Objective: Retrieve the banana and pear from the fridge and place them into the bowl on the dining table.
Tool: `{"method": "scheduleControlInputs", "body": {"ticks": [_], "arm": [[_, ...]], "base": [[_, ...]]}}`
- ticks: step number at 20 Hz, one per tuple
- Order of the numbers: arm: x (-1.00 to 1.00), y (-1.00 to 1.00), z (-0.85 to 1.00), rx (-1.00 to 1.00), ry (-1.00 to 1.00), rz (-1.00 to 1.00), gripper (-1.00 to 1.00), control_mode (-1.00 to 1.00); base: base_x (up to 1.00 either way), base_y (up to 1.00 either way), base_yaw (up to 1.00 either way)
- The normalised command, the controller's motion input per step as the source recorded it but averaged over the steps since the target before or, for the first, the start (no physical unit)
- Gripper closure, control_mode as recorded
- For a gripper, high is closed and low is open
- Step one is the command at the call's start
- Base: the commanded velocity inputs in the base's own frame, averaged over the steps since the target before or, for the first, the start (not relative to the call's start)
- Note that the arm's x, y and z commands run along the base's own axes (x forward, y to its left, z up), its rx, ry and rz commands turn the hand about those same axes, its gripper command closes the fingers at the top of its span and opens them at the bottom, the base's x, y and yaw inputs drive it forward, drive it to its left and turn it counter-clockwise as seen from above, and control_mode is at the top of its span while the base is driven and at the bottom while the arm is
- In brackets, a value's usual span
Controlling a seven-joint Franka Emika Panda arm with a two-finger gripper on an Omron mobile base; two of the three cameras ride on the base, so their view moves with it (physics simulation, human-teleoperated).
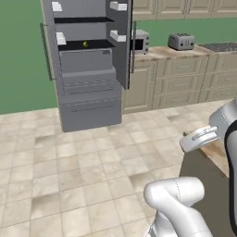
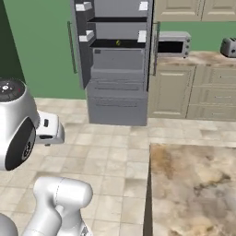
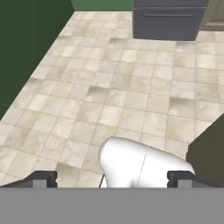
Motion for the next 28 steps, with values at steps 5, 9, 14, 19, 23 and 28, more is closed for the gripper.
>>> {"method": "scheduleControlInputs", "body": {"ticks": [5, 9, 14, 19, 23, 28], "arm": [[0.00, 0.00, 0.00, 0.00, 0.00, 0.00, -1.00, 1.00], [0.00, 0.00, 0.00, 0.00, 0.00, 0.00, -1.00, 1.00], [0.00, 0.00, 0.00, 0.00, 0.00, 0.00, -1.00, 1.00], [0.00, 0.00, 0.00, 0.00, 0.00, 0.00, -1.00, 1.00], [0.00, 0.00, 0.00, 0.00, 0.00, 0.00, -1.00, 1.00], [0.00, 0.00, 0.00, 0.00, 0.00, 0.00, -1.00, 1.00]], "base": [[1.00, -0.09, 0.03], [0.96, -0.10, 0.03], [0.95, -0.13, 0.02], [0.92, -0.15, 0.02], [0.89, -0.14, 0.02], [0.85, -0.13, 0.02]]}}
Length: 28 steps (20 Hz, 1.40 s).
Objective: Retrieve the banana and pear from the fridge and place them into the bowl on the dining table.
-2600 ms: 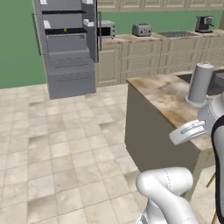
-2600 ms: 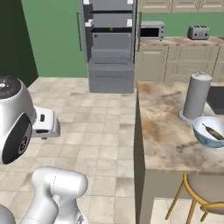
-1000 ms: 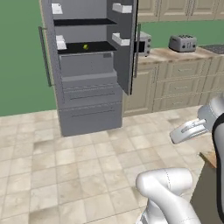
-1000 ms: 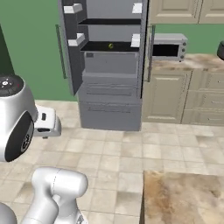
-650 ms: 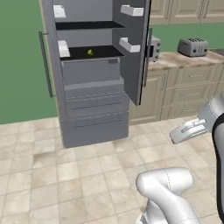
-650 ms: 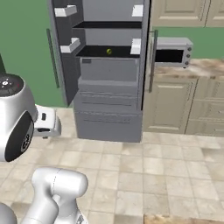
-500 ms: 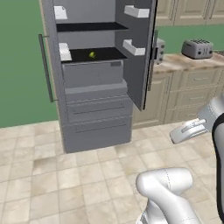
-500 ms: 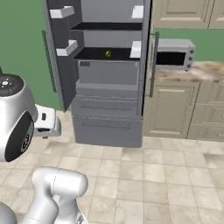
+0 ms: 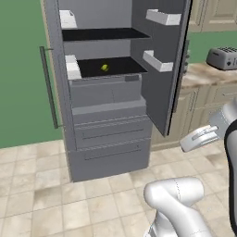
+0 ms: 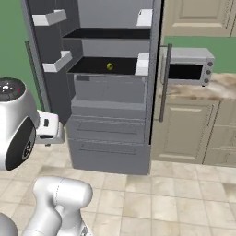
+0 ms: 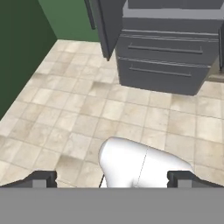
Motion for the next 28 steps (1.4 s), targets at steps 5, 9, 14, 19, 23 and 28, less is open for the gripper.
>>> {"method": "scheduleControlInputs", "body": {"ticks": [5, 9, 14, 19, 23, 28], "arm": [[0.00, 0.00, 0.00, 0.00, 0.00, 0.00, -1.00, 1.00], [0.00, 0.00, 0.00, 0.00, 0.00, 0.00, -1.00, 1.00], [0.00, 0.00, 0.00, 0.00, 0.00, 0.00, -1.00, 1.00], [0.00, 0.00, 0.00, 0.00, 0.00, 0.00, -1.00, 1.00], [0.00, 0.00, 0.00, 0.00, 0.00, 0.00, -1.00, 1.00], [0.00, 0.00, 0.00, 0.00, 0.00, 0.00, -1.00, 1.00]], "base": [[0.83, -0.14, 0.01], [0.76, -0.18, 0.01], [0.72, -0.16, 0.01], [0.70, -0.12, 0.00], [0.69, -0.12, 0.00], [0.69, -0.09, 0.00]]}}
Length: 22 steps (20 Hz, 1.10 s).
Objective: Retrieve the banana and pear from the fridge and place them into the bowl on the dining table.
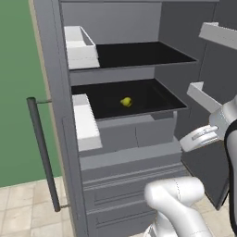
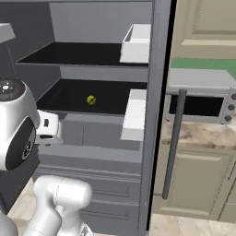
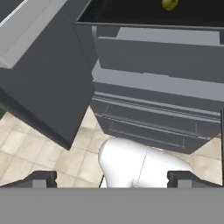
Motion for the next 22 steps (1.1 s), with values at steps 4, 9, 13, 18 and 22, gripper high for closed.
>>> {"method": "scheduleControlInputs", "body": {"ticks": [4, 9, 13, 18, 22], "arm": [[0.00, 0.00, 0.00, 0.00, 0.00, 0.00, -1.00, 1.00], [0.00, 0.00, 0.00, 0.00, 0.00, 0.00, -1.00, 1.00], [0.00, 0.00, 0.00, 0.00, 0.00, 0.00, -1.00, 1.00], [0.00, 0.00, 0.00, 0.00, 0.00, 0.00, -1.00, 1.00], [0.11, 0.06, -0.07, 0.00, 0.04, 0.00, -1.00, -1.00]], "base": [[0.69, -0.05, 0.00], [0.55, -0.01, 0.00], [0.07, 0.01, 0.00], [0.01, 0.12, 0.00], [0.05, 0.08, 0.00]]}}
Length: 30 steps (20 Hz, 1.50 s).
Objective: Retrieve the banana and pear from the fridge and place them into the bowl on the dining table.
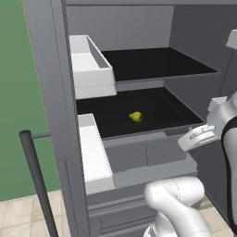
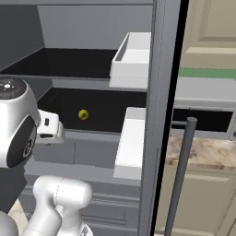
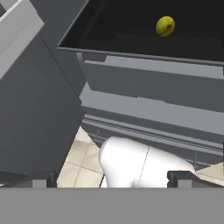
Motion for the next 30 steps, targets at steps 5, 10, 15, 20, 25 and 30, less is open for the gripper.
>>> {"method": "scheduleControlInputs", "body": {"ticks": [5, 10, 15, 20, 25, 30], "arm": [[0.47, 0.04, -0.08, 0.00, 0.10, 0.00, -1.00, -1.00], [0.50, 0.00, -0.05, 0.00, 0.09, 0.00, -1.00, -1.00], [0.25, 0.01, -0.19, -0.05, -0.10, 0.00, -1.00, -1.00], [0.23, 0.08, -0.29, -0.08, -0.25, -0.02, -1.00, -1.00], [0.32, 0.02, -0.11, -0.02, -0.10, -0.05, -1.00, -1.00], [0.36, 0.01, 0.00, 0.00, 0.05, -0.06, -1.00, -1.00]], "base": [[0.00, 0.00, 0.00], [0.00, 0.00, 0.00], [0.00, 0.00, 0.00], [0.00, 0.00, 0.00], [0.00, 0.00, 0.00], [0.00, 0.00, 0.00]]}}
